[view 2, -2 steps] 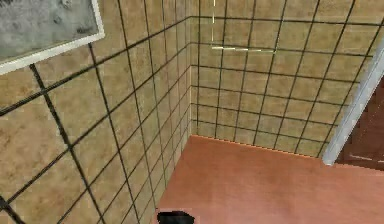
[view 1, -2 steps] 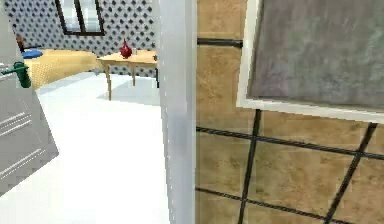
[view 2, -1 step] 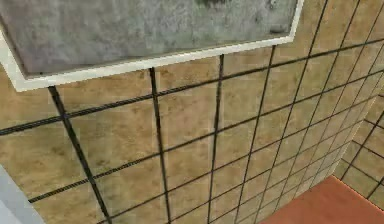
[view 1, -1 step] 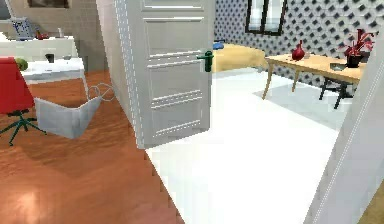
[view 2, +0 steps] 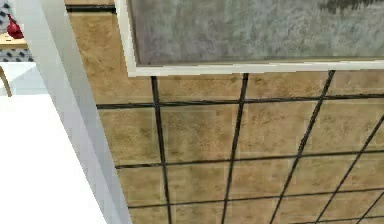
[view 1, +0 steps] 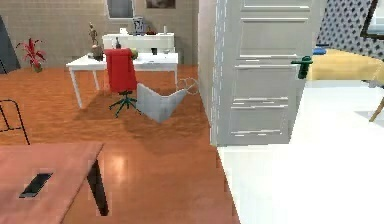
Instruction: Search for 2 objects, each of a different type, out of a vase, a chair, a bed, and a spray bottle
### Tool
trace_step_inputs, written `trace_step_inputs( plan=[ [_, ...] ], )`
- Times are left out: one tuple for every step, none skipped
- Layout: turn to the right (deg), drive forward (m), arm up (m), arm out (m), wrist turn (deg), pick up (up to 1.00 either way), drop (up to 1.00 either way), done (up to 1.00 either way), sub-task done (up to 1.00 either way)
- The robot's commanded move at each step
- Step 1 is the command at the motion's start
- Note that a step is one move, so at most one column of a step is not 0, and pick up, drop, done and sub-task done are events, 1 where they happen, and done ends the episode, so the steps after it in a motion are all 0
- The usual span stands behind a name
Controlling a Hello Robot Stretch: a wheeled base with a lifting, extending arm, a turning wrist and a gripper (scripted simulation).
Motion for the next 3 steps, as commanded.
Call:
trace_step_inputs(
  plan=[
    [0.0,0.60,0.00,0.00,0.0,0.00,0.00,0.00,0.00],
    [-6.0,0.00,0.00,0.00,0.0,0.00,0.00,0.00,0.00],
    [0.0,0.90,0.00,0.00,0.0,0.00,0.00,0.00,0.00]
  ],
)
